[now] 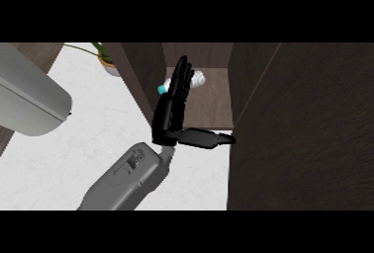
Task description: Pick up the bottled water, place it into the cabinet and close the cabinet
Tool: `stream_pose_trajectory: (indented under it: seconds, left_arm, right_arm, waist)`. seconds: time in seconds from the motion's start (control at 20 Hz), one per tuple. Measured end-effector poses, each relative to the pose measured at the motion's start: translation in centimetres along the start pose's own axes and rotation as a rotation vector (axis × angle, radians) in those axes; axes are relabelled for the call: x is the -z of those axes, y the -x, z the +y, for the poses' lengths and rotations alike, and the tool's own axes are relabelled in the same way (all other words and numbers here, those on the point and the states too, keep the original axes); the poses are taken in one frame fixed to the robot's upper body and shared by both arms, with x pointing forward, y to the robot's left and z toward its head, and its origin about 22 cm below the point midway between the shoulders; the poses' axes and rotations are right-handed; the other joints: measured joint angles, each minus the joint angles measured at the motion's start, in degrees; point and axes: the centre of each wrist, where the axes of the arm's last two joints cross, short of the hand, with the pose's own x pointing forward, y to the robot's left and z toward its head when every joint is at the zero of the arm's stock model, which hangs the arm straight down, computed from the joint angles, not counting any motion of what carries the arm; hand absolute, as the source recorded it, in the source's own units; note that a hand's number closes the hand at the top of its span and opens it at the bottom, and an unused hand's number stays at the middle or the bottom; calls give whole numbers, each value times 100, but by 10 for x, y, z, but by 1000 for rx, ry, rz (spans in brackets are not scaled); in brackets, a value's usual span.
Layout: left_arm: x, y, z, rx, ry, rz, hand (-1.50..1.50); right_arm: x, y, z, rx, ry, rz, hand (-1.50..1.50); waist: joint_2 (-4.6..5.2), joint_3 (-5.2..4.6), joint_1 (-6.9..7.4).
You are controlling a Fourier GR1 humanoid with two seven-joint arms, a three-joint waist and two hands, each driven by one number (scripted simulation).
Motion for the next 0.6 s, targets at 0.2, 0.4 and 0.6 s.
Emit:
stream_pose_trajectory:
  seconds: [0.2, 0.4, 0.6]
  left_arm:
    - [-31, -9, 8, -28, -3, 15, -150]
    - [-58, -15, 17, -42, -5, 16, -150]
    - [-84, -23, 31, -43, -24, 17, -150]
  right_arm:
    - [4, 1, 1, 7, -27, 6, -150]
    - [10, 3, 7, 59, -153, 46, 150]
    - [14, 4, 11, 94, -267, 73, 150]
  waist:
    - [7, 0, -19]
    - [13, -2, -3]
    - [12, -3, -20]
